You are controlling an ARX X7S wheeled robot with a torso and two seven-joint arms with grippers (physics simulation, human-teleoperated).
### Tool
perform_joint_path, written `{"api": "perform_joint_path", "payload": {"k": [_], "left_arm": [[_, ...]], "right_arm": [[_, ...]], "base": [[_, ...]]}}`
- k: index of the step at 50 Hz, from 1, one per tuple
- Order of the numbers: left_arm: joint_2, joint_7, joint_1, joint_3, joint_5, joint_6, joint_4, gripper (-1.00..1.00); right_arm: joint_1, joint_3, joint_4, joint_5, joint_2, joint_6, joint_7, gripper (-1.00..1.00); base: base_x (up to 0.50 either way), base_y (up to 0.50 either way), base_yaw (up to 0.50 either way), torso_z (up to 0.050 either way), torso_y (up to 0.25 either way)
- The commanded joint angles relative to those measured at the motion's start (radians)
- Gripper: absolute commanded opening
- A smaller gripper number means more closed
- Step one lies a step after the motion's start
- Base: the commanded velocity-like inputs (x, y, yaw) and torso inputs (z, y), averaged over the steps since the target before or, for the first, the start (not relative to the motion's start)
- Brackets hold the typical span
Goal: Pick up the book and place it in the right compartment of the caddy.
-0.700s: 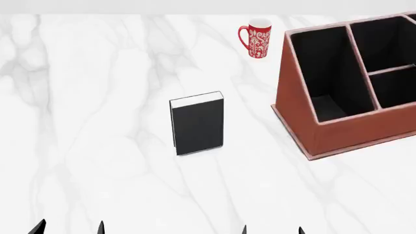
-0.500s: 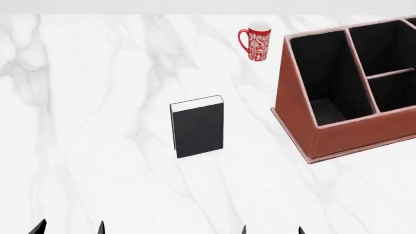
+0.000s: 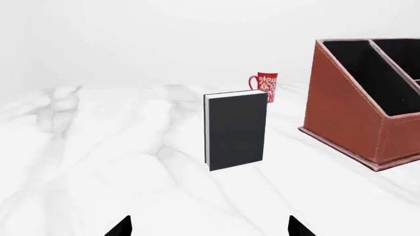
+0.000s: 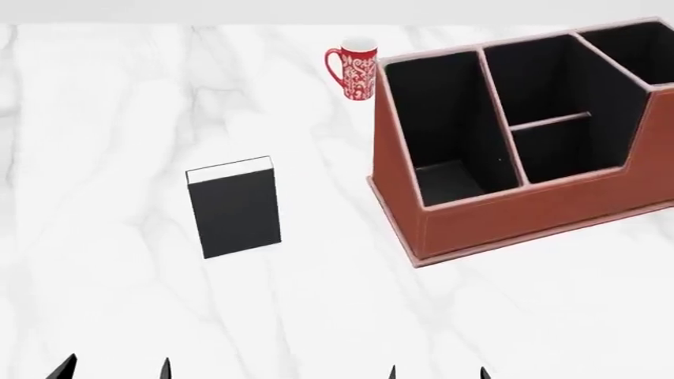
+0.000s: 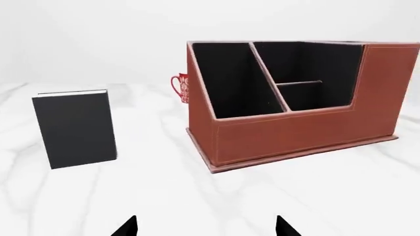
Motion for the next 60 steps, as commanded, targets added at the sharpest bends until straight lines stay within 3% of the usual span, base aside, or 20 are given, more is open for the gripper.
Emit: {"api": "perform_joint_path", "payload": {"k": [1, 9, 23, 25, 26, 31, 34, 38, 42, 43, 50, 54, 60], "left_arm": [[-0.015, -0.017, -0.006, 0.023, -0.009, 0.001, -0.007, 1.0], [-0.025, -0.027, -0.008, 0.035, -0.016, -0.002, -0.004, 1.0], [-0.045, -0.059, 0.001, 0.04, -0.031, -0.035, 0.041, 1.0], [-0.055, -0.128, 0.022, -0.021, -0.054, -0.178, 0.183, 1.0], [-0.056, -0.13, 0.023, -0.02, -0.055, -0.182, 0.187, 1.0], [-0.112, -0.237, 0.096, -0.201, -0.119, -0.412, 0.525, 1.0], [-0.145, -0.273, 0.104, -0.268, -0.131, -0.519, 0.621, 1.0], [-0.194, -0.319, 0.132, -0.481, -0.199, -0.681, 0.787, 1.0], [-0.215, -0.332, 0.159, -0.681, -0.267, -0.786, 0.896, 1.0], [-0.219, -0.323, 0.176, -0.783, -0.306, -0.818, 0.933, 1.0], [-0.237, -0.308, 0.219, -1.079, -0.413, -0.926, 1.017, 1.0], [-0.236, -0.297, 0.237, -1.151, -0.449, -0.942, 1.034, 1.0], [-0.22, -0.3, 0.255, -1.13, -0.434, -0.902, 1.018, 1.0]], "right_arm": [[0.003, -0.017, -0.006, 0.017, 0.016, 0.009, 0.017, 1.0], [0.003, -0.025, -0.004, 0.032, 0.025, -0.003, 0.023, 1.0], [0.005, -0.045, -0.029, 0.029, 0.039, 0.027, 0.061, 1.0], [0.029, -0.031, -0.133, 0.05, 0.049, 0.179, 0.081, 1.0], [0.028, -0.032, -0.136, 0.052, 0.05, 0.182, 0.083, 1.0], [0.24, 0.026, -0.393, 0.178, 0.088, 0.663, 0.115, 1.0], [0.347, 0.015, -0.443, 0.158, 0.101, 0.751, 0.15, 1.0], [0.592, 0.059, -0.464, 0.204, 0.088, 0.979, 0.175, 1.0], [0.79, 0.066, -0.358, 0.211, 0.081, 1.051, 0.18, 1.0], [0.872, 0.044, -0.295, 0.196, 0.084, 1.064, 0.186, 1.0], [1.066, -0.019, -0.096, 0.15, 0.079, 1.071, 0.21, 1.0], [1.139, -0.013, -0.018, 0.146, 0.073, 1.065, 0.215, 1.0], [1.154, -0.01, -0.029, 0.155, 0.067, 1.086, 0.221, 1.0]], "base": [[0.04, -0.5, 0.0, 0.0, 0.0], [0.04, -0.45, 0.0, 0.0, 0.0], [0.0, 0.0, 0.0, 0.0, 0.0], [0.0, 0.0, 0.0, 0.0, 0.0], [0.0, 0.0, 0.0, 0.0, 0.0], [0.0, 0.0, 0.0, 0.0, 0.0], [0.0, 0.0, 0.0, 0.0, 0.0], [0.0, 0.0, 0.0, 0.0, 0.0], [0.0, 0.0, 0.0, 0.0, 0.0], [0.0, 0.0, 0.0, 0.0, 0.0], [0.0, 0.0, 0.0, 0.0, 0.0], [0.0, 0.0, 0.0, 0.0, 0.0], [0.0, 0.0, 0.0, 0.0, 0.0]]}}
